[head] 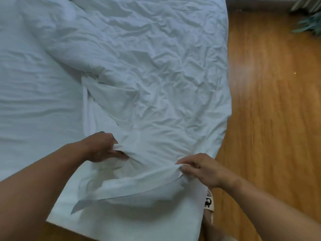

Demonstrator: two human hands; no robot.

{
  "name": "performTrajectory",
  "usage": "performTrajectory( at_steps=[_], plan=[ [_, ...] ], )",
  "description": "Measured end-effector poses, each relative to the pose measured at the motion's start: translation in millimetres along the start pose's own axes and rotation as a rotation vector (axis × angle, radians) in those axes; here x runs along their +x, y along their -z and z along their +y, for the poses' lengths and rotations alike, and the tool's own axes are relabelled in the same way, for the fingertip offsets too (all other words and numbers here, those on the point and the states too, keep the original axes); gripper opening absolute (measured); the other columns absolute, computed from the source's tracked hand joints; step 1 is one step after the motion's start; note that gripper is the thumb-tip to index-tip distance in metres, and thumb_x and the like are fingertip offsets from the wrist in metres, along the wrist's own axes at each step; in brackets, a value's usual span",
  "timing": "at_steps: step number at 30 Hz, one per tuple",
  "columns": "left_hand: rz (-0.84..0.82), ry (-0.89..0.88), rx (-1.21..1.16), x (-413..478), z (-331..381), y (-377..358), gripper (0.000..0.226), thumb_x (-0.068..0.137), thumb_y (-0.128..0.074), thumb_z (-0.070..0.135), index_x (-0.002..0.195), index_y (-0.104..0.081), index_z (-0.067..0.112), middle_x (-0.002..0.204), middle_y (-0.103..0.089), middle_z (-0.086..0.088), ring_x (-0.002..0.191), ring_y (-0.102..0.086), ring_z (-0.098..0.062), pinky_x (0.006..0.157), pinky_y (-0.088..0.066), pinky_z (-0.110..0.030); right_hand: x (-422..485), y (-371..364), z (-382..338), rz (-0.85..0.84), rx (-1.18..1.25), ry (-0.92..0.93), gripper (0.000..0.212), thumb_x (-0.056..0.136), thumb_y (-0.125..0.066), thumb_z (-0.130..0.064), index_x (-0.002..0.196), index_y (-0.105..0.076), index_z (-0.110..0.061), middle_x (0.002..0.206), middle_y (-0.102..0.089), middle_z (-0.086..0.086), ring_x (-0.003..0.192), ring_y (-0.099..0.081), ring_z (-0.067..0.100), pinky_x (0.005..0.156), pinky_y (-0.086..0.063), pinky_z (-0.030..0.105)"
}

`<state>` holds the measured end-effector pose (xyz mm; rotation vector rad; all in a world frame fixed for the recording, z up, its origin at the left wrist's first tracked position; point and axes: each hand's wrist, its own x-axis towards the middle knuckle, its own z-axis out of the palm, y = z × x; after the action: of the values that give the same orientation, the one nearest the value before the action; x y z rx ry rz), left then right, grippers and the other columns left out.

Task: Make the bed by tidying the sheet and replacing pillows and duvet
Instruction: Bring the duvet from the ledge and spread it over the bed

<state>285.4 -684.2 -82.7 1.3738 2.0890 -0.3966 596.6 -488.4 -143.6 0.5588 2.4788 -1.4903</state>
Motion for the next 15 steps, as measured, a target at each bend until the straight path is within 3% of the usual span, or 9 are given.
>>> performTrajectory(
  at_steps=[3, 4, 6, 7, 9, 11, 12, 13, 15],
  plan=[
    [0.48, 0.13, 0.185, 6.8, 23.7, -46.2, 0.073, 0.083, -0.026, 0.082, 0.121, -0.067, 0.035, 0.125, -0.06, -0.003, 0.116, -0.056, -0.03, 0.096, -0.04, -0.048, 11.1, -10.0, 24.5, 0.335, -0.359, -0.232, 0.021, 0.099, -0.054, -0.036, 0.095, -0.073, -0.03, 0.099, -0.068, -0.011, 0.099, -0.062, 0.016, 0.087, -0.046, 0.035],
    [0.462, 0.115, 0.137, 5.9, 32.9, -61.1, 0.068, 0.085, -0.034, 0.074, 0.137, -0.057, 0.037, 0.141, -0.051, -0.005, 0.129, -0.048, -0.032, 0.105, -0.036, -0.052, 10.1, -13.9, 28.5, 0.426, -0.465, -0.292, 0.019, 0.098, -0.053, -0.033, 0.097, -0.072, -0.03, 0.104, -0.064, -0.008, 0.102, -0.059, 0.02, 0.09, -0.045, 0.038],
    [0.177, 0.082, 0.135, 5.1, 42.1, -91.1, 0.078, 0.09, -0.049, 0.06, 0.158, -0.015, 0.043, 0.167, -0.013, -0.001, 0.153, -0.013, -0.027, 0.121, -0.012, -0.056, 3.2, -32.5, 24.3, 0.442, -0.462, -0.257, 0.031, 0.091, -0.055, -0.026, 0.119, -0.067, -0.032, 0.12, -0.055, -0.006, 0.112, -0.051, 0.02, 0.1, -0.042, 0.04],
    [0.045, 0.098, 0.177, 7.3, 43.7, -103.0, 0.089, 0.091, -0.054, 0.059, 0.158, 0.002, 0.043, 0.169, 0.002, 0.002, 0.155, 0.002, -0.024, 0.122, -0.002, -0.057, -1.6, -46.9, 13.4, 0.331, -0.365, -0.203, 0.046, 0.087, -0.056, -0.031, 0.132, -0.058, -0.034, 0.13, -0.05, -0.006, 0.121, -0.047, 0.019, 0.106, -0.038, 0.04],
    [-0.04, 0.149, 0.201, 18.8, 43.4, -116.5, 0.102, 0.088, -0.055, 0.068, 0.157, 0.014, 0.041, 0.168, 0.012, 0.006, 0.155, 0.011, -0.023, 0.118, 0.006, -0.063, -6.8, -83.9, -9.2, -0.03, -0.283, -0.173, 0.074, 0.083, -0.056, -0.053, 0.15, -0.026, -0.044, 0.152, -0.029, -0.008, 0.143, -0.024, 0.02, 0.12, -0.02, 0.051],
    [-0.006, 0.174, 0.173, 36.0, 47.1, -120.1, 0.088, 0.092, -0.047, 0.068, 0.159, 0.002, 0.039, 0.167, -0.012, 0.006, 0.155, -0.009, -0.02, 0.118, 0.003, -0.063, -5.9, -119.7, -7.1, -0.214, -0.45, -0.143, 0.084, 0.087, -0.059, -0.052, 0.152, -0.007, -0.047, 0.157, -0.018, -0.006, 0.148, -0.01, 0.023, 0.119, -0.012, 0.061],
    [0.038, 0.147, 0.19, 44.3, 50.2, -119.1, 0.072, 0.095, -0.044, 0.062, 0.156, -0.014, 0.039, 0.158, -0.034, 0.006, 0.148, -0.028, -0.018, 0.119, -0.006, -0.059, -4.4, -127.5, 0.5, -0.19, -0.523, -0.116, 0.077, 0.091, -0.057, -0.04, 0.152, -0.011, -0.046, 0.151, -0.029, -0.002, 0.144, -0.021, 0.026, 0.116, -0.021, 0.058],
    [0.09, 0.098, 0.23, 51.1, 52.4, -116.7, 0.054, 0.097, -0.044, 0.055, 0.147, -0.032, 0.037, 0.144, -0.052, 0.006, 0.134, -0.048, -0.018, 0.118, -0.022, -0.051, -2.8, -126.8, 8.0, -0.131, -0.546, -0.088, 0.066, 0.093, -0.053, -0.028, 0.15, -0.024, -0.045, 0.138, -0.043, -0.001, 0.132, -0.038, 0.026, 0.109, -0.033, 0.049],
    [0.113, 0.002, 0.303, 51.3, 57.8, -106.8, 0.028, 0.099, -0.045, 0.045, 0.122, -0.05, 0.03, 0.117, -0.069, 0.002, 0.104, -0.065, -0.023, 0.095, -0.044, -0.038, -7.3, -119.8, 22.2, -0.091, -0.502, -0.028, 0.041, 0.091, -0.049, -0.021, 0.127, -0.054, -0.041, 0.105, -0.056, -0.003, 0.099, -0.055, 0.02, 0.085, -0.045, 0.034]
  ],
)
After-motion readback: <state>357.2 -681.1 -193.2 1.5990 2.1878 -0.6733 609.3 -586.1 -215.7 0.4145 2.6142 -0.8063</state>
